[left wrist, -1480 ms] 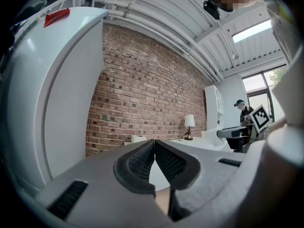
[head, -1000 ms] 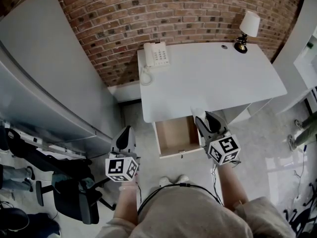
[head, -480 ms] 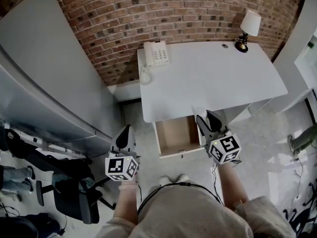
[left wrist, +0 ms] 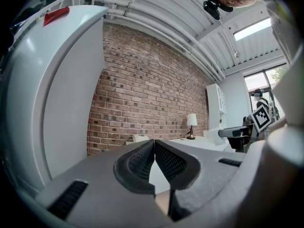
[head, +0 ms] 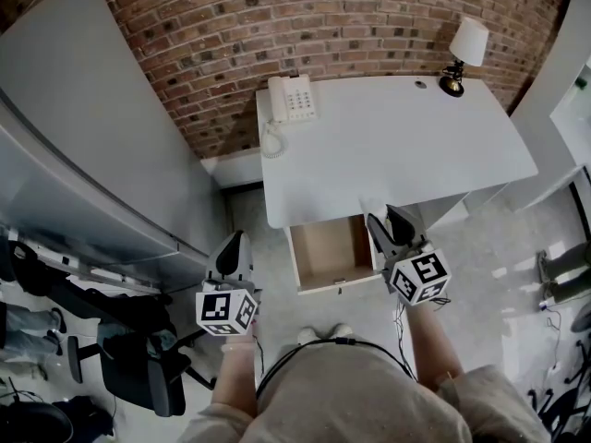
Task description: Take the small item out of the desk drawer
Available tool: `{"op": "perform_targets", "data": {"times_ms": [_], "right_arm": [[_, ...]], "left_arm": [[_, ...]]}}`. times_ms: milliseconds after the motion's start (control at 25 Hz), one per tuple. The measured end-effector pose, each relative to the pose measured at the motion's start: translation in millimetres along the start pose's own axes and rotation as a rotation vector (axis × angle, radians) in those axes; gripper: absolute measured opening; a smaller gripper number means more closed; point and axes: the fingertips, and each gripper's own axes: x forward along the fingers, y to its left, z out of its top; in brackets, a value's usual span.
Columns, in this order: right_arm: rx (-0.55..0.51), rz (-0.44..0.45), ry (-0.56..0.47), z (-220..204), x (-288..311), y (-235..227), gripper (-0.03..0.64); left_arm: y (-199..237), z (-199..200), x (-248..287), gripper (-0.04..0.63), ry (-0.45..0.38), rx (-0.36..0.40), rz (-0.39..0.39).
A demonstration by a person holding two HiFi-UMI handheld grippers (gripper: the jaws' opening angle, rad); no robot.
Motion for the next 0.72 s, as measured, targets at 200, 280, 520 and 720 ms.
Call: {"op": "perform_targets", "data": {"times_ms": [200,280,520,720], "right_arm": [[0.003,0.000,-0.004,-1.7,-0.1,-2.4,0.150],[0.002,-0.001,-0.002,-1.6,-0.1,-3.2,0.150],[0.007,-0.006,0.002,-4.8,0.7,-5.4,0.150],[0.006,-0.007,0.000,-4.0,2.4,-7.2,0.150]], "left_arm": [[-0.3,-1.6,1.5,0.005,0.002,0.000,0.003],[-0.6,-1.8,2.2,0.006,0.003,0.000,0.003],[0.3,-3.6,4.3,0.006,0.008,-0.002,0.003],[0.7,-3.3,6.3,0.006,0.010,0.000,0.005]]}}
